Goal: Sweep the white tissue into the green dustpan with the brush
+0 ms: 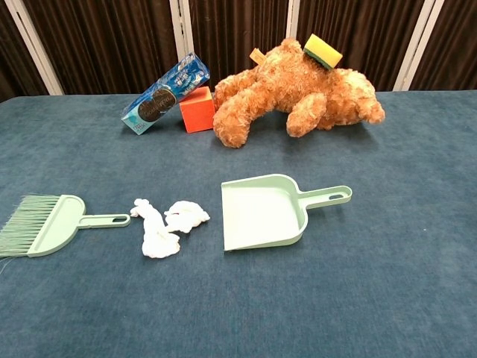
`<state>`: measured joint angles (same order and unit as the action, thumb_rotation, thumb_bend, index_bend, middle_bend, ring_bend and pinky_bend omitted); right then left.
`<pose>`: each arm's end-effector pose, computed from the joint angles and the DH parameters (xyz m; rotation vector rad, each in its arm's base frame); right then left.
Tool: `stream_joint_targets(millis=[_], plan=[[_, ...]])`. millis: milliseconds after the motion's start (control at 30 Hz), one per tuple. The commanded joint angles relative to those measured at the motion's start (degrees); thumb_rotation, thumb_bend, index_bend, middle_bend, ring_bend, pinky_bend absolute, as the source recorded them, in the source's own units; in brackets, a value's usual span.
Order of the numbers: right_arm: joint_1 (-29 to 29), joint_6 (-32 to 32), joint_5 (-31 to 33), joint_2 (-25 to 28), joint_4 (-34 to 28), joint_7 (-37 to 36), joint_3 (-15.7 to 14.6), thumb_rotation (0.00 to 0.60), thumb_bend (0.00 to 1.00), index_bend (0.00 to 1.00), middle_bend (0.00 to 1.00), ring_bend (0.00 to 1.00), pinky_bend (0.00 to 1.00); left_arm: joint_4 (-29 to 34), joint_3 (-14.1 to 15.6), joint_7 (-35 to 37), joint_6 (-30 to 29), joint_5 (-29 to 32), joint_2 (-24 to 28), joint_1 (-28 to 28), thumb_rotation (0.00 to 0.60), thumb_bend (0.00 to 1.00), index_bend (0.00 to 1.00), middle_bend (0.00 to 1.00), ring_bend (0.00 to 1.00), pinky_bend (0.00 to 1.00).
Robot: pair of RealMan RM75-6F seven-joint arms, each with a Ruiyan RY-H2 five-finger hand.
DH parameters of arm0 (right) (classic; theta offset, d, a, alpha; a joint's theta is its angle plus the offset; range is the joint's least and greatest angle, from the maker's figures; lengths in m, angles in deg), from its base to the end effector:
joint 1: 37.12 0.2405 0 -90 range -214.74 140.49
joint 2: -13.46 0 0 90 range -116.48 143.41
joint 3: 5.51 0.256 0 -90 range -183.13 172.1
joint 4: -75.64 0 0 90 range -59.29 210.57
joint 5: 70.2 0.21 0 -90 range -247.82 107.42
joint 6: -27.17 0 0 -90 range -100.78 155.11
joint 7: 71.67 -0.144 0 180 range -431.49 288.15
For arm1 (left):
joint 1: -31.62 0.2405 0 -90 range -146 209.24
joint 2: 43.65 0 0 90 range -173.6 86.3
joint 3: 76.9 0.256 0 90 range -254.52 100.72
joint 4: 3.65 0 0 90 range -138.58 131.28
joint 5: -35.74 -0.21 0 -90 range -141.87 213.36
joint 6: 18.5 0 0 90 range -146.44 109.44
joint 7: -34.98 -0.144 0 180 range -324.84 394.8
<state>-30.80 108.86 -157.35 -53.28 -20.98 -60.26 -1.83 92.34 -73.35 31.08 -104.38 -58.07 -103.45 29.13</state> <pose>-0.2852 -0.1893 0.1313 1.4839 -0.8467 0.8567 -0.3012 0.1428 0.1571 -1.5543 -0.8864 -0.8230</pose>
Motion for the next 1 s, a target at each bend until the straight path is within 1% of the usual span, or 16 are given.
stream_joint_targets(millis=[33,67,100,133,200,267,300,333,367,400,500,700,800,1000], plan=[[2.28,-2.5,2.19,-1.01,-0.63,1.83,1.95,0.6,0.26,0.0,0.01,0.02,0.13,0.07,0.01,-0.09,0.06,0.06,0.03,0.0,0.6,0.0,0.0,0.0,0.0,0.0],[3.07,-3.3,2.8,-1.43,-0.65,2.44,2.55,0.6,0.26,0.0,0.03,0.06,0.21,0.1,0.01,-0.19,0.06,0.1,0.03,0.02,0.6,0.0,0.0,0.0,0.0,0.0],[4.14,-4.44,3.75,-2.02,-0.56,3.34,3.33,0.6,0.26,0.0,0.08,0.12,0.31,0.15,-0.01,-0.37,0.09,0.2,0.01,0.04,0.6,0.0,0.0,0.0,0.0,0.0],[4.98,-5.49,4.68,-2.65,-0.44,4.13,3.86,0.6,0.26,0.0,0.17,0.22,0.42,0.22,-0.02,-0.45,0.15,0.3,0.0,0.04,0.6,0.0,0.0,0.0,0.0,0.0],[6.78,-7.83,6.69,-3.97,-0.21,5.99,4.81,0.6,0.26,0.0,0.37,0.41,0.58,0.35,-0.07,-0.64,0.29,0.54,-0.03,0.03,0.6,0.0,0.0,0.0,0.0,0.0],[8.54,-9.99,8.51,-5.3,0.05,7.81,5.6,0.6,0.26,0.0,0.51,0.54,0.68,0.46,-0.1,-0.96,0.46,0.71,-0.08,0.0,0.6,0.0,0.0,0.0,0.0,0.0],[9.41,-10.88,9.24,-6.04,0.37,8.83,5.96,0.6,0.26,0.03,0.58,0.61,0.74,0.56,-0.09,-1.09,0.57,0.78,-0.09,-0.02,0.6,0.0,0.0,0.0,0.0,0.0],[10.28,-11.73,9.88,-6.82,0.78,9.84,6.25,0.6,0.26,0.05,0.62,0.64,0.76,0.67,-0.07,-1.24,0.65,0.82,-0.1,-0.03,0.6,0.0,0.0,0.0,0.0,0.0],[11.22,-12.68,10.49,-7.71,1.21,10.8,6.52,0.6,0.27,0.11,0.68,0.7,0.81,0.76,-0.05,-1.45,0.76,0.84,-0.11,-0.05,0.6,0.0,0.0,0.0,0.0,0.0],[12.12,-13.56,11.25,-8.67,1.69,11.68,6.82,0.6,0.28,0.17,0.72,0.74,0.83,0.84,-0.04,-1.68,0.85,0.88,-0.14,-0.08,0.6,0.0,0.0,0.0,0.0,0.0],[14.8,-16.08,13.4,-11.78,3.45,14.38,7.49,0.6,0.32,0.26,0.79,0.8,0.88,0.99,-0.06,-2.21,0.97,0.95,-0.22,-0.11,0.6,0.0,0.0,0.0,0.0,0.0],[17.86,-17.82,17.04,-16.67,5.53,18.08,8.1,0.6,0.35,0.36,0.84,0.84,0.9,1.28,-0.06,-2.43,1.36,1.33,-0.23,-0.17,0.6,0.0,0.0,0.0,0.0,0.0],[19.14,-18.18,18.63,-18.85,6.38,19.53,8.28,0.6,0.35,0.39,0.84,0.84,0.9,1.41,-0.09,-2.31,1.59,1.57,-0.16,-0.23,0.6,0.0,0.0,0.0,0.0,0.0],[21.23,-18.64,20.72,-22.85,8.22,21.28,8.53,0.6,0.35,0.39,0.84,0.84,0.9,1.58,-0.08,-1.96,1.88,1.88,0.0,-0.29,0.6,0.0,0.0,0.0,0.0,0.0]])
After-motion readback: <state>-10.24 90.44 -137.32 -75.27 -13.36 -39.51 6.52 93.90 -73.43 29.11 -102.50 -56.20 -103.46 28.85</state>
